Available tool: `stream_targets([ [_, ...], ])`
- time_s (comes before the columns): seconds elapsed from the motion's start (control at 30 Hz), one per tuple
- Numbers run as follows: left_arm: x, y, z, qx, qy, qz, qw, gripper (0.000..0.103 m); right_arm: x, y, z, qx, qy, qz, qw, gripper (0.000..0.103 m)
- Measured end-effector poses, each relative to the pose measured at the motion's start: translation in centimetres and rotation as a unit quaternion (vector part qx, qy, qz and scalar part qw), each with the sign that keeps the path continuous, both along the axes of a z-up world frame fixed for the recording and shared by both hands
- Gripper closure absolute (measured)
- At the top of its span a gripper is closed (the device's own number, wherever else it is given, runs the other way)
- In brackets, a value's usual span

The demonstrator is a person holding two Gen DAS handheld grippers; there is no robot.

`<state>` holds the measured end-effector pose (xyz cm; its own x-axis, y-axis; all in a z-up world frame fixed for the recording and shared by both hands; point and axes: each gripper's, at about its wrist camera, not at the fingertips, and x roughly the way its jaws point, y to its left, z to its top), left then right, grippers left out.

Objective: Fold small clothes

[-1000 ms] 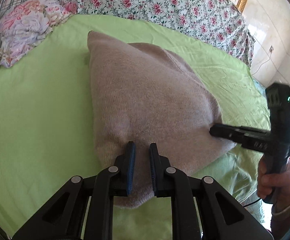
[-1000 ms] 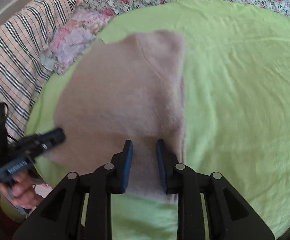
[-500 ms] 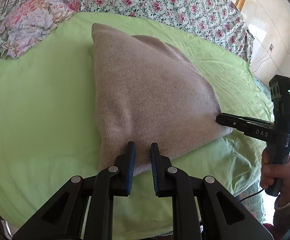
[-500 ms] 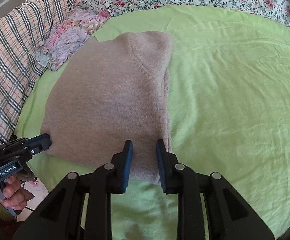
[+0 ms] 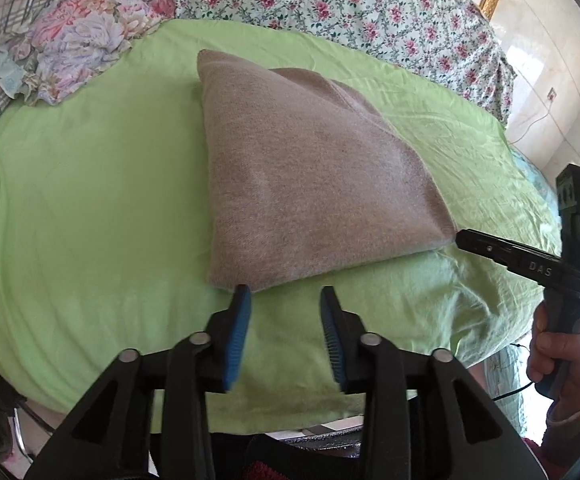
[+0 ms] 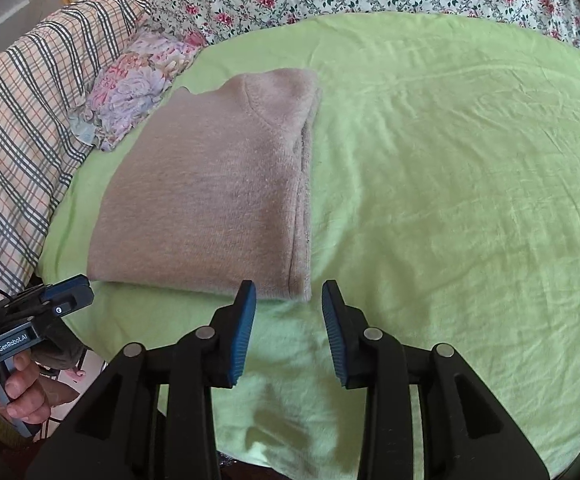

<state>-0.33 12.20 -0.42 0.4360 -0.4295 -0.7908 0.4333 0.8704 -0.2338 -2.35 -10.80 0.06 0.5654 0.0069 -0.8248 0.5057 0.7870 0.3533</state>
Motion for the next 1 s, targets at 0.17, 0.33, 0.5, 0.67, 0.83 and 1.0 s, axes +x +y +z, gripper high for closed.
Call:
stream_targets([
  [0.17,0.7,0.8,0.7,-0.001,-0.005,0.001,1.0000,0.061,1.0,-1.2,0.8,0.015,-0.020,0.001,1.000,0.065],
  [0.33,2.9,1.1,1.4,-0.005,-0.013,0.013,0.9998,0.051,3.7,-4.6,1.1,0.038,-0.053,-0.009,0.998,0.065],
  [0.5,6.9,0.5,1.6,-0.007,-0.009,0.033,0.9994,0.050,8.7,-9.3,-0.1,0.094,-0.077,-0.016,0.992,0.064],
  [0.67,14.1,0.1,2.3,-0.041,0.005,0.041,0.9983,0.045,13.6,-12.8,-2.0,0.127,-0.073,-0.024,0.989,0.053],
  [0.83,23.4,-0.9,1.1,-0.102,0.071,0.024,0.9919,0.035,17.0,-15.1,-4.1,0.167,-0.075,-0.029,0.983,0.050],
  [1.0,29.9,-2.3,-1.8,-0.097,0.110,0.028,0.9888,0.031,19.2,-15.9,-5.2,0.175,-0.079,-0.007,0.981,0.065],
])
